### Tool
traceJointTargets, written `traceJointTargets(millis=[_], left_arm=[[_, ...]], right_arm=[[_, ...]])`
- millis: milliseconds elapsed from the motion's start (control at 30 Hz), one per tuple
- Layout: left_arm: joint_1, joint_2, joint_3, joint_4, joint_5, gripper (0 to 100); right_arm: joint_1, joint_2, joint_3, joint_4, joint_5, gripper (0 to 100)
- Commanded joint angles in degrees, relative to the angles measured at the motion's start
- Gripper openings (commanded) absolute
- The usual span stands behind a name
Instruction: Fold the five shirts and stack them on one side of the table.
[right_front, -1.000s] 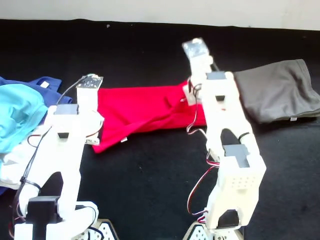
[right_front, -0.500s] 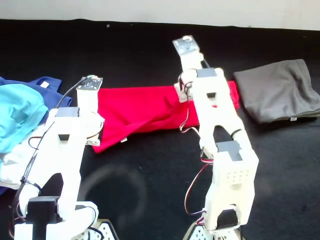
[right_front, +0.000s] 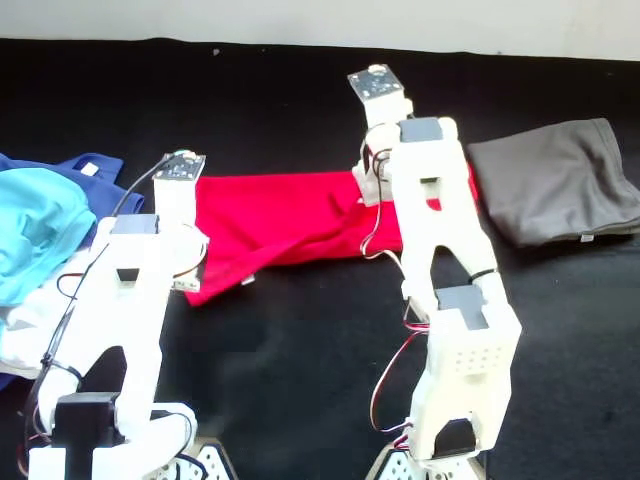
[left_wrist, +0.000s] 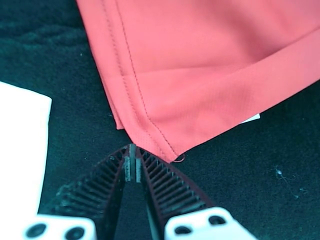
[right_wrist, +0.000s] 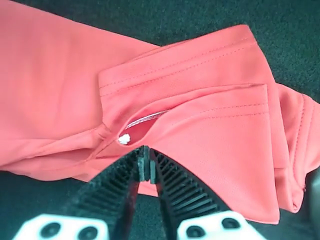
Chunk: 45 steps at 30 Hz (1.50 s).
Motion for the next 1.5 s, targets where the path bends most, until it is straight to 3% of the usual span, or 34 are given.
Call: traceJointTargets(millis=[0, 367, 733, 967, 1133, 1300, 1467], left_arm=[[0.7, -1.6, -0.2, -0.6, -0.2, 1], [0.7, -1.6, -0.1, -0.3, -0.2, 1], [0.7, -1.6, -0.4, -0.5, -0.2, 1], [0.0, -2.1, -0.6, -0.5, -0.2, 1], [-6.6, -2.1, -0.6, -0.6, -0.1, 1], [-12.0, -1.8, -0.4, -2.5, -0.2, 1], [-12.6, -1.5, -0.1, -6.2, -0.2, 1]], right_arm=[[0.4, 2.7, -1.2, -0.4, -0.3, 0.6], [-3.5, 17.6, -16.0, -6.7, -0.5, 0.6], [-5.0, 19.3, -32.0, 6.4, -0.5, 0.6], [-9.5, 18.7, -33.4, 12.4, -4.7, 0.6], [-15.1, 19.3, -33.8, 15.9, -4.7, 0.6], [-15.3, 20.1, -31.8, 16.3, -4.6, 0.6], [-15.6, 22.6, -26.1, 16.4, -4.7, 0.6]])
